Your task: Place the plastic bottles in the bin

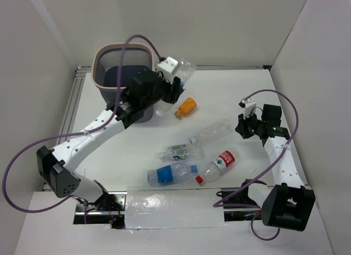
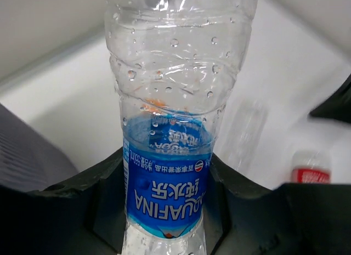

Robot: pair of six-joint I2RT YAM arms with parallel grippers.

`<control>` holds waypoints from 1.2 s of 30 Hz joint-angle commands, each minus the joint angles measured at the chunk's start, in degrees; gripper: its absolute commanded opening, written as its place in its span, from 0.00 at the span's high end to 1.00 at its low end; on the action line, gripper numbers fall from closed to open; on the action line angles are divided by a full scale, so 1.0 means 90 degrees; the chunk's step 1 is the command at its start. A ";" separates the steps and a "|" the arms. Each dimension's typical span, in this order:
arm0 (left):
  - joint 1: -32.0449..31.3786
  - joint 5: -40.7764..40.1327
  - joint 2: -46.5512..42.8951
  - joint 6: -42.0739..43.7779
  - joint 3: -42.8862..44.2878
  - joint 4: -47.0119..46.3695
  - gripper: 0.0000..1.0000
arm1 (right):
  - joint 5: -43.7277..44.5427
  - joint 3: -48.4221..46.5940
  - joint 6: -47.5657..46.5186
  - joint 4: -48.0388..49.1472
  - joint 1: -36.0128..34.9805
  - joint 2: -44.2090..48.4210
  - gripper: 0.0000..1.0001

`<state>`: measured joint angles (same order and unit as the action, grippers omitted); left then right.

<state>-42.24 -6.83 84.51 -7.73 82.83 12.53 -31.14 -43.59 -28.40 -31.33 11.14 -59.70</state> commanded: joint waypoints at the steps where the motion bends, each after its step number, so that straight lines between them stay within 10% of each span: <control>1: 0.0424 0.0417 -0.0405 -0.0156 0.0591 -0.1166 0.76 | -0.0183 -0.0059 -0.0096 0.0073 0.0022 0.0110 0.93; 9: 0.1879 -0.0567 -0.0327 -0.0372 0.0973 -0.2623 0.76 | -0.0544 -0.0059 -0.0360 0.0015 0.0022 0.0169 0.75; 12: 0.2387 -0.1319 -0.0133 -0.0372 0.0973 -0.2701 0.74 | -0.0758 0.0010 -0.0564 0.0073 0.0022 0.0169 0.52; 15: 0.2661 -0.1681 0.0033 -0.0207 0.0798 -0.2905 0.59 | -0.1207 0.0068 -0.1168 0.0015 0.0022 0.0169 0.32; 20: 0.2789 -0.2015 0.0238 0.0009 0.0611 -0.2985 0.00 | -0.2057 0.0127 -0.3156 -0.0238 0.0022 0.0169 0.13; 27: 0.2789 -0.1626 -0.0179 -0.0012 0.0524 -0.2204 0.00 | -0.2420 -0.0126 -0.5425 -0.0619 -0.0172 -0.0406 0.03; 36: 0.0809 0.0113 -0.2006 0.0791 -0.0744 -0.0623 0.00 | -0.1239 -0.0498 -0.6200 -0.0065 -0.1499 -0.1764 0.03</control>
<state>-30.28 -12.93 71.92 -3.77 78.11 2.63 -46.57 -45.50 -79.59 -34.74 1.48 -74.15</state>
